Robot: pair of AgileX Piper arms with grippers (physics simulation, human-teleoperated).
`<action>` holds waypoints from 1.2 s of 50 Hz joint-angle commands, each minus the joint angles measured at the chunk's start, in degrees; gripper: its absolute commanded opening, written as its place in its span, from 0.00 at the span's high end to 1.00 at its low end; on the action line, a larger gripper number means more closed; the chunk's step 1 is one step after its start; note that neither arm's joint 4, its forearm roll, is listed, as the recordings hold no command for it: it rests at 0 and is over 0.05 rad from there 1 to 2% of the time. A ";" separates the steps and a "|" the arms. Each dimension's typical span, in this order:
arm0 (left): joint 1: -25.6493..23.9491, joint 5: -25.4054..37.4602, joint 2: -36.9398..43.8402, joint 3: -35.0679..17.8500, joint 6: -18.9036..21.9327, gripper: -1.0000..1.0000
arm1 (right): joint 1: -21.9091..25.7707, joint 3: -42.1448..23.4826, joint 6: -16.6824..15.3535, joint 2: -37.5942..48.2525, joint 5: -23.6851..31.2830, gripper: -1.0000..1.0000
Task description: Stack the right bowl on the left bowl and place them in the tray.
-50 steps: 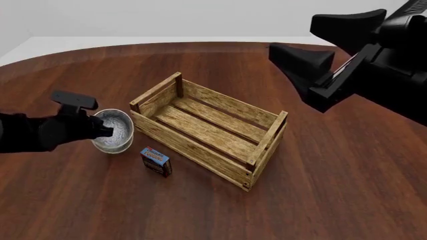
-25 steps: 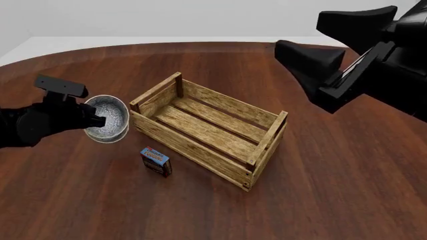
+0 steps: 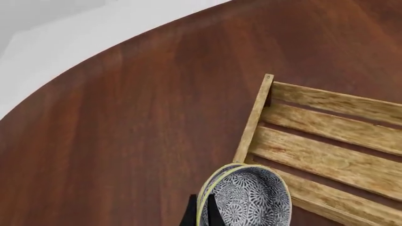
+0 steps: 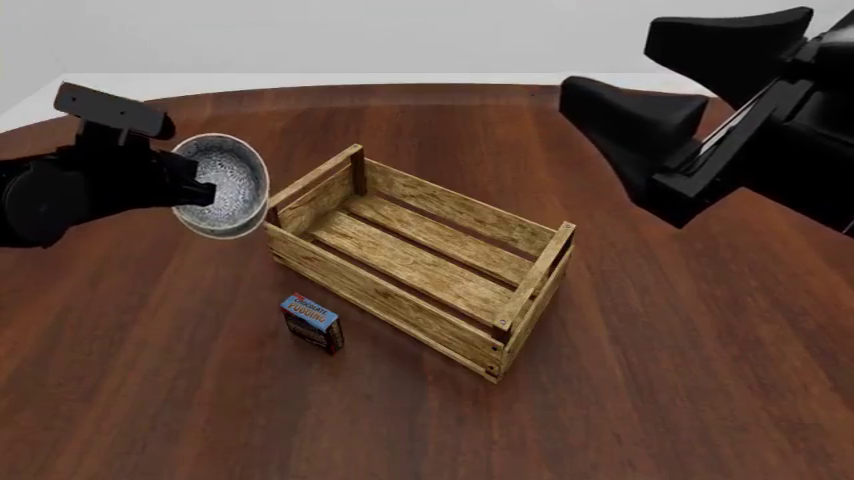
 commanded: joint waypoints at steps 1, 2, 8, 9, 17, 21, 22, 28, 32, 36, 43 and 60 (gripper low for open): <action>-3.83 3.34 -0.59 -5.17 1.34 1.00 | -0.11 -0.07 -0.01 -0.08 0.09 0.00; -4.35 3.33 -0.18 -5.71 1.09 1.00 | -0.12 -0.09 -0.03 -0.16 0.15 0.00; -6.43 3.39 2.31 -8.54 0.57 1.00 | -0.23 -0.15 -0.05 -0.30 0.25 0.00; -6.84 3.41 2.99 -9.27 0.44 1.00 | -0.23 -0.16 -0.04 -0.33 0.28 0.00; -9.56 3.61 6.64 -13.29 -0.70 1.00 | -0.51 -0.18 -0.03 -0.50 0.33 0.00; -11.02 4.65 7.99 -15.99 -1.75 1.00 | -0.68 -0.17 0.02 -0.45 0.21 0.00; -11.30 3.78 8.66 -15.77 -1.79 1.00 | -0.71 -0.16 0.01 -0.41 0.19 0.00; -12.79 4.75 11.00 -18.68 -2.55 1.00 | -0.85 -0.15 -0.04 -0.44 0.20 0.00; -13.75 5.12 12.14 -20.26 -3.03 1.00 | -0.98 -0.15 -0.06 -0.41 0.19 0.00; -15.12 5.32 13.55 -21.84 -3.60 1.00 | -1.04 -0.14 -0.05 -0.24 0.10 0.00; -17.08 5.80 16.50 -24.81 -4.66 1.00 | -1.29 -0.10 0.02 -0.17 0.01 0.00; -21.09 6.97 23.12 -31.04 -6.71 1.00 | -2.48 -0.18 0.14 -1.86 0.83 0.00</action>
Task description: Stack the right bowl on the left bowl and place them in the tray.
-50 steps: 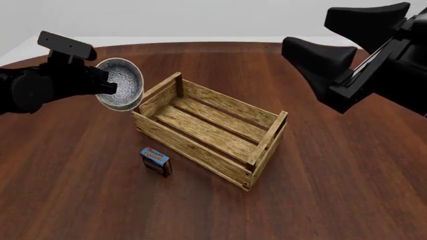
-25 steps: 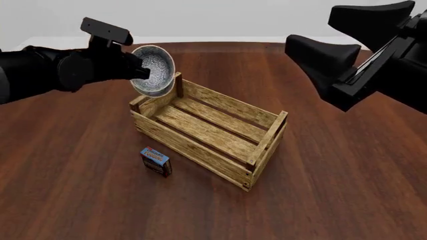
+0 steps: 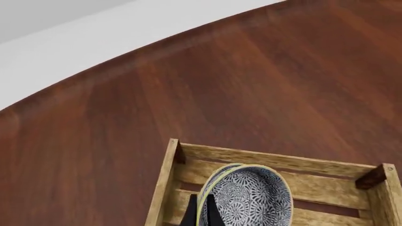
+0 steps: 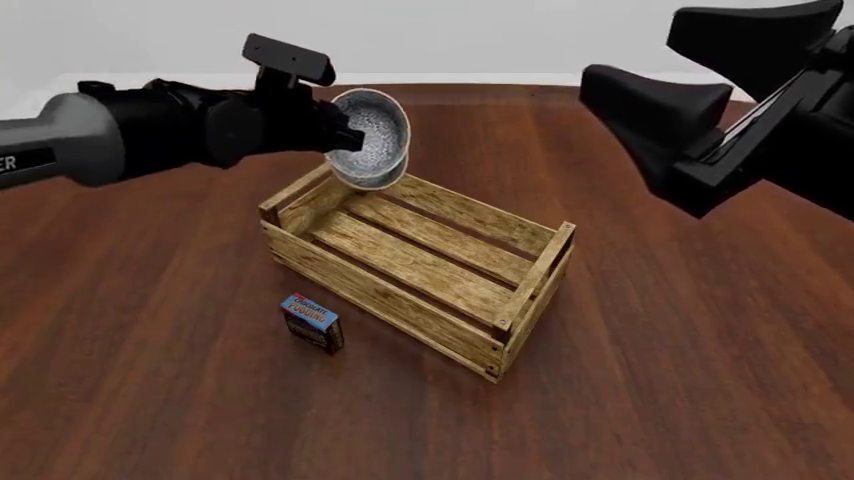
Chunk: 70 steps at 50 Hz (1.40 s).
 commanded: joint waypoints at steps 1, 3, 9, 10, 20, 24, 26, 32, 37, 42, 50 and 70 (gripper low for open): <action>-3.53 2.35 2.70 -4.66 0.50 1.00 | -0.61 -0.07 0.10 -0.69 0.34 0.00; -4.06 2.25 3.93 -5.41 -0.21 1.00 | -0.77 -0.06 0.13 -0.97 0.45 0.00; -5.02 2.05 6.27 -6.38 -1.22 1.00 | -0.85 -0.10 0.16 -1.57 0.82 0.00; -5.07 2.07 6.56 -6.54 -1.28 1.00 | -0.88 -0.10 0.15 -1.60 0.82 0.00; -5.54 1.82 9.37 -7.61 -2.06 1.00 | -0.84 -0.14 0.15 -1.65 0.83 0.00; -5.81 1.46 10.40 -7.61 -2.84 1.00 | -0.73 -0.14 0.13 -1.43 0.71 0.00; -5.86 1.39 10.53 -7.54 -2.94 1.00 | -0.72 -0.14 0.13 -1.43 0.72 0.00; -6.34 0.21 11.72 -6.71 -4.16 1.00 | -0.63 -0.13 0.13 -1.34 0.69 0.00; -6.47 -0.13 12.49 -6.58 -4.66 1.00 | -0.65 -0.14 0.17 -1.13 0.62 0.00; -6.65 -0.81 13.25 -6.00 -5.17 1.00 | -0.61 -0.17 0.14 -1.02 0.59 0.00; -6.63 -2.25 14.81 -4.90 -6.27 1.00 | -0.61 -0.16 0.04 -0.94 0.54 0.00; -6.81 -3.58 18.84 -5.37 -7.90 1.00 | -0.64 -0.19 0.05 -1.30 0.72 0.00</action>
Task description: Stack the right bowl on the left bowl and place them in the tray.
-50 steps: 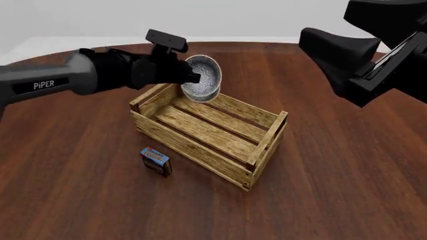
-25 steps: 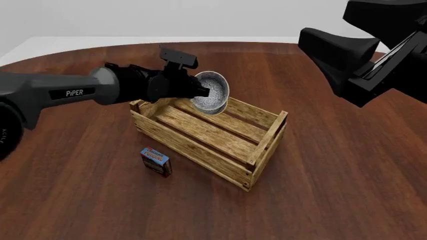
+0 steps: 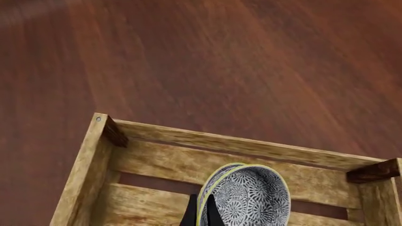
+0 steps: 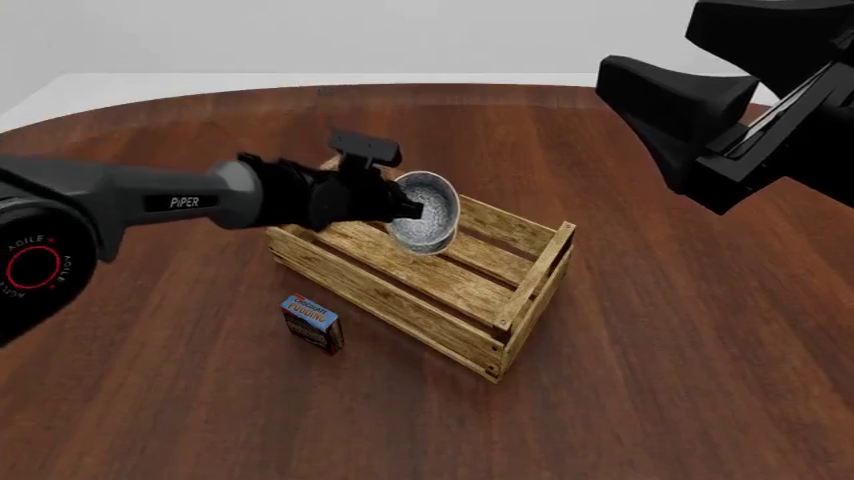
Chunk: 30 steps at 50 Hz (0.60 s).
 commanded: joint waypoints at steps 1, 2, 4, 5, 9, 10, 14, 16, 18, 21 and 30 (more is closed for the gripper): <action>-1.24 0.92 0.69 -1.06 0.87 1.00 | 0.11 -0.05 0.03 0.09 -0.01 0.00; -1.24 0.90 0.96 -1.16 0.87 1.00 | 0.10 -0.04 0.04 0.04 0.02 0.00; -1.24 0.90 1.28 -1.30 0.77 1.00 | 0.09 -0.04 0.03 -0.02 0.05 0.00; -1.21 0.89 1.62 -1.46 0.75 1.00 | 0.11 -0.04 0.04 -0.07 0.07 0.00; -1.12 0.94 2.26 -1.81 0.69 1.00 | 0.11 -0.03 0.05 -0.11 0.08 0.00; -1.07 0.93 2.40 -1.86 0.60 1.00 | 0.10 -0.02 0.05 -0.09 0.07 0.00; -1.13 0.83 3.40 -2.20 0.34 1.00 | 0.12 -0.01 0.03 -0.05 0.04 0.00; -1.08 0.80 3.89 -2.38 0.34 1.00 | 0.11 0.00 0.04 -0.01 0.02 0.00; -1.02 0.90 4.13 -2.56 0.28 1.00 | 0.10 0.01 0.05 0.04 -0.01 0.00; -0.87 1.07 4.45 -2.81 0.22 1.00 | 0.13 0.02 0.03 0.05 -0.02 0.00; -0.68 1.37 5.13 -3.05 0.22 1.00 | 0.11 0.05 0.02 -0.07 0.05 0.00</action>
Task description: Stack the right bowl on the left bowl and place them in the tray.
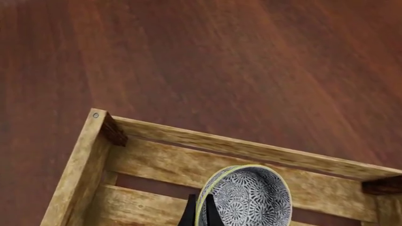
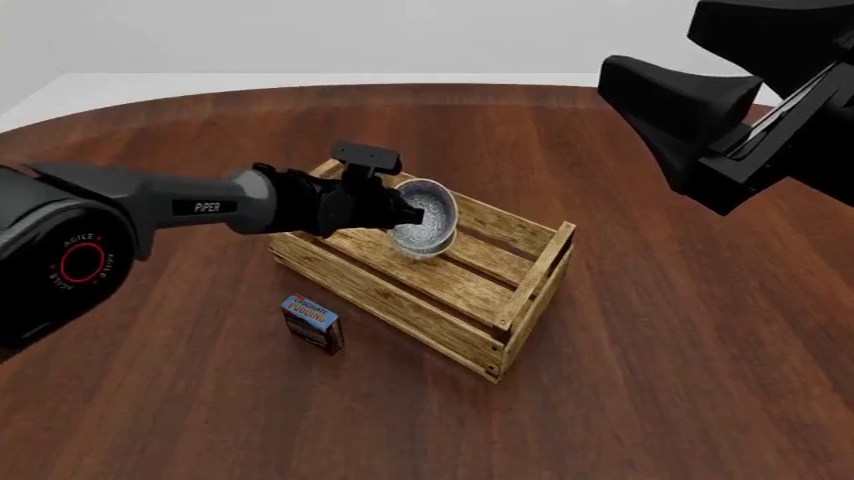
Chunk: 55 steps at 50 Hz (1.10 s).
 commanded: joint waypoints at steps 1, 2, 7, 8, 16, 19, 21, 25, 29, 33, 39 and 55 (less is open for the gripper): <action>-1.38 2.25 0.64 -0.44 1.83 1.00 | 0.08 0.00 0.04 0.17 -0.07 0.00; -1.35 2.32 0.74 -0.53 1.87 1.00 | 0.08 0.01 0.05 0.17 -0.06 0.00; -1.57 2.88 1.07 -0.85 1.72 0.00 | 0.11 -0.01 0.00 0.07 0.00 0.00; -1.42 2.92 1.14 -0.91 2.00 0.00 | 0.11 -0.02 0.01 0.05 0.03 0.00; -2.32 3.14 0.40 -0.52 1.92 0.00 | 0.10 -0.07 0.02 -0.19 0.16 0.00; -2.44 3.20 0.05 -0.37 2.01 0.00 | 0.13 -0.08 0.00 -0.23 0.17 0.00; -2.68 3.17 -0.52 -0.03 2.10 0.00 | 0.13 -0.11 -0.03 -0.28 0.22 0.00; -2.96 3.00 -1.68 0.69 2.34 0.00 | 0.16 -0.14 -0.05 -0.32 0.26 0.00; -3.09 3.09 -3.24 1.32 2.77 0.00 | 0.25 -0.14 -0.09 -0.43 0.31 0.00; -2.90 3.20 -5.13 1.96 3.11 0.00 | 0.27 -0.12 -0.11 -0.50 0.34 0.00; -2.68 3.00 -7.95 3.36 3.76 0.00 | 0.40 -0.07 -0.22 -0.61 0.40 0.00; -2.15 1.10 -16.53 9.86 5.37 0.00 | 0.29 0.00 -0.24 -1.02 0.56 0.00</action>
